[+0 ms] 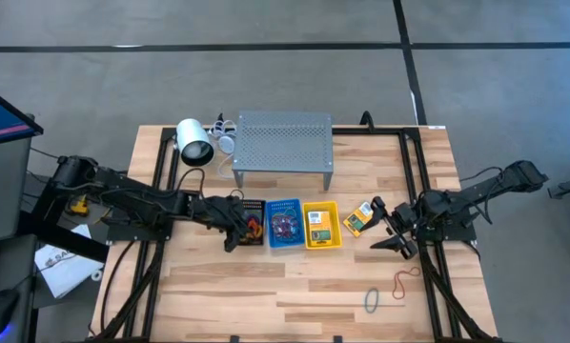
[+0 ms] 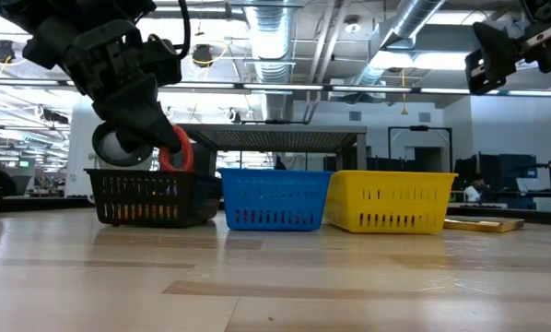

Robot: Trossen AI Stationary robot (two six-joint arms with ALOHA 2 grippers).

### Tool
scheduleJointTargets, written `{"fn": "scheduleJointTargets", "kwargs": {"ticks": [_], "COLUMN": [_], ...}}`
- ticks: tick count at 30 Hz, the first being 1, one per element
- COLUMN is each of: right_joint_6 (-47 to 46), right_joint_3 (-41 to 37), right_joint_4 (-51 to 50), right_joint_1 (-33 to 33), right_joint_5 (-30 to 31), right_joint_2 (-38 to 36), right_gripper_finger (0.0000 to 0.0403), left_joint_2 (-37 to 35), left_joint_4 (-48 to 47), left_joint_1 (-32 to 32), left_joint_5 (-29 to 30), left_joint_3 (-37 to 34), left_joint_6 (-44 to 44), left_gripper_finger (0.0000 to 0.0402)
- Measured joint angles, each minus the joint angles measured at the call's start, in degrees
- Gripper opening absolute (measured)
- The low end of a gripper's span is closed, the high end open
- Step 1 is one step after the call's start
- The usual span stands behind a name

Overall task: Pick & Place Office Desk Supplies
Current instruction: Put the orange spring keychain into the black basket

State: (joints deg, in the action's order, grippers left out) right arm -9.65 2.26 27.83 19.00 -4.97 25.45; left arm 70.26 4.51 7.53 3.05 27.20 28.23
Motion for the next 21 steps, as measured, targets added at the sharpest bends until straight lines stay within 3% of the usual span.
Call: {"fn": "scheduleJointTargets", "kwargs": {"ticks": [13,21], "right_joint_6": [-0.2,-0.5], "right_joint_3": [0.0,0.0], "right_joint_4": [-0.5,-0.6], "right_joint_1": [0.0,0.0], "right_joint_5": [0.0,0.0], "right_joint_2": [0.0,0.0], "right_gripper_finger": [0.0249,0.0249], "left_joint_2": [0.0,0.0], "left_joint_4": [-0.7,-0.7], "left_joint_1": [0.0,0.0], "left_joint_5": [0.0,-0.1], "left_joint_3": [0.0,0.0], "left_joint_6": [2.1,2.1], "left_gripper_finger": [0.0023,0.0054]}}
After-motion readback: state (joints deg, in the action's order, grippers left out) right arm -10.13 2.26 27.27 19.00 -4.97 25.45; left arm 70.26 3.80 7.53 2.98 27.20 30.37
